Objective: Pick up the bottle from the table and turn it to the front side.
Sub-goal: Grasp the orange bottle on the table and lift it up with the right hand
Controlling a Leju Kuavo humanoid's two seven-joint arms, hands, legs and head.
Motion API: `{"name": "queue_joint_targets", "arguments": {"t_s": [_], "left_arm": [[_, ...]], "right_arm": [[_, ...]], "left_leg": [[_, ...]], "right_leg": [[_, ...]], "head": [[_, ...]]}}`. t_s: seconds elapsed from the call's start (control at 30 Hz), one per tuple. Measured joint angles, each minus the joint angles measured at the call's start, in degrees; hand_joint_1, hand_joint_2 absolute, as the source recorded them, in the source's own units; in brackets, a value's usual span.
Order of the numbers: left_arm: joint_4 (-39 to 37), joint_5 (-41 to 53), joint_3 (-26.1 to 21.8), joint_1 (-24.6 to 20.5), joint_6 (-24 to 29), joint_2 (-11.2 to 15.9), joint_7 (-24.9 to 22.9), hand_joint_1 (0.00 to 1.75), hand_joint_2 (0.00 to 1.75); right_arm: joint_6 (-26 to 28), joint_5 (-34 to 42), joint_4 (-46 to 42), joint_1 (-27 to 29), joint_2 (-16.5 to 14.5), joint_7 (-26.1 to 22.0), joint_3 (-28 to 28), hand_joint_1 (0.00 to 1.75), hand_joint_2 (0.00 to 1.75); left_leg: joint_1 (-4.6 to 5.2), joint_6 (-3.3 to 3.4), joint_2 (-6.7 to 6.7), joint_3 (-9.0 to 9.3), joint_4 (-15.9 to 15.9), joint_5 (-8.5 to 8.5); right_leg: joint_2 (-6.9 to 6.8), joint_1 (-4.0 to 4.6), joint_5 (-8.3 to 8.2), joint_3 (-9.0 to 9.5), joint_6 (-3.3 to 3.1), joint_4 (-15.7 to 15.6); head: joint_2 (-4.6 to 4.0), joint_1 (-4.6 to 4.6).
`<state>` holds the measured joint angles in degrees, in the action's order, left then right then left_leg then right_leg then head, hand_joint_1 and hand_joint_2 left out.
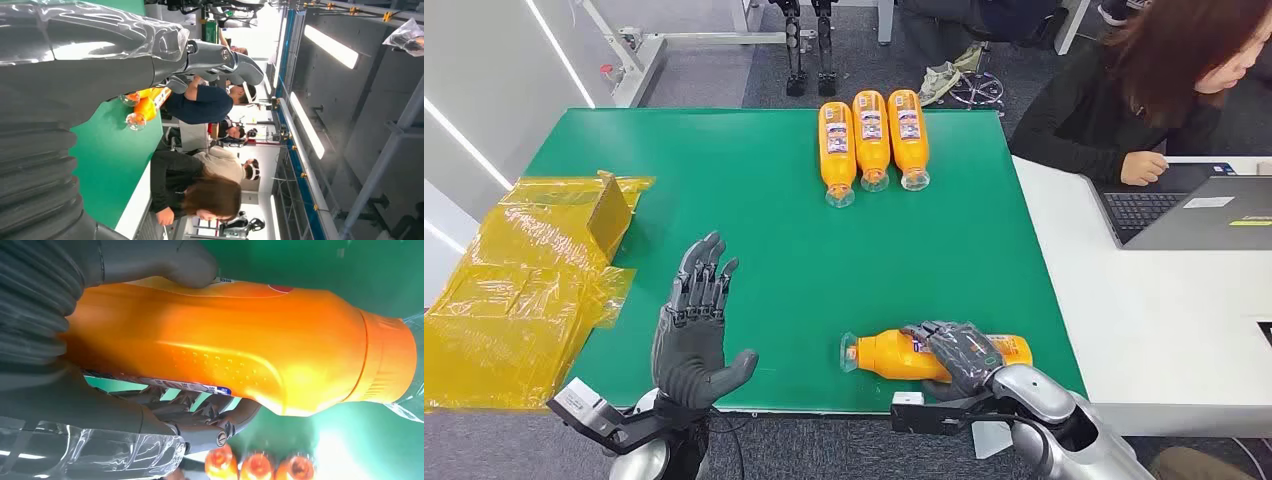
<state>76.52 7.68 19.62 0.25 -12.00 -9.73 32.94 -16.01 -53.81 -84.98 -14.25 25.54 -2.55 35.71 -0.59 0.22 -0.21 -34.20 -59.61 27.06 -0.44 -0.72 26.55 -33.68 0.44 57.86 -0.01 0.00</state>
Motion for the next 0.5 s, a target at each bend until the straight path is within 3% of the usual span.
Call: {"name": "queue_joint_targets", "arguments": {"t_s": [0.27,0.5], "left_arm": [[0.2,0.2,-0.4,0.1,-0.2,0.0,0.0,0.0,1.75],[0.2,0.8,-0.9,1.1,1.7,0.0,2.1,0.0,1.75]], "right_arm": [[2.6,2.0,0.1,-3.2,0.0,-1.5,-0.1,1.75,1.75],[16.6,0.4,-3.3,-4.0,-0.5,-4.6,-1.8,1.75,1.75]], "left_leg": [[0.01,0.0,0.01,-0.02,0.0,0.0],[0.01,0.0,-0.01,-0.03,0.0,0.0]], "right_leg": [[0.01,-0.01,-0.01,-0.03,0.0,0.0],[-0.01,0.0,0.01,-0.06,0.0,0.0]], "head": [[0.01,0.0],[0.01,-0.02]]}}
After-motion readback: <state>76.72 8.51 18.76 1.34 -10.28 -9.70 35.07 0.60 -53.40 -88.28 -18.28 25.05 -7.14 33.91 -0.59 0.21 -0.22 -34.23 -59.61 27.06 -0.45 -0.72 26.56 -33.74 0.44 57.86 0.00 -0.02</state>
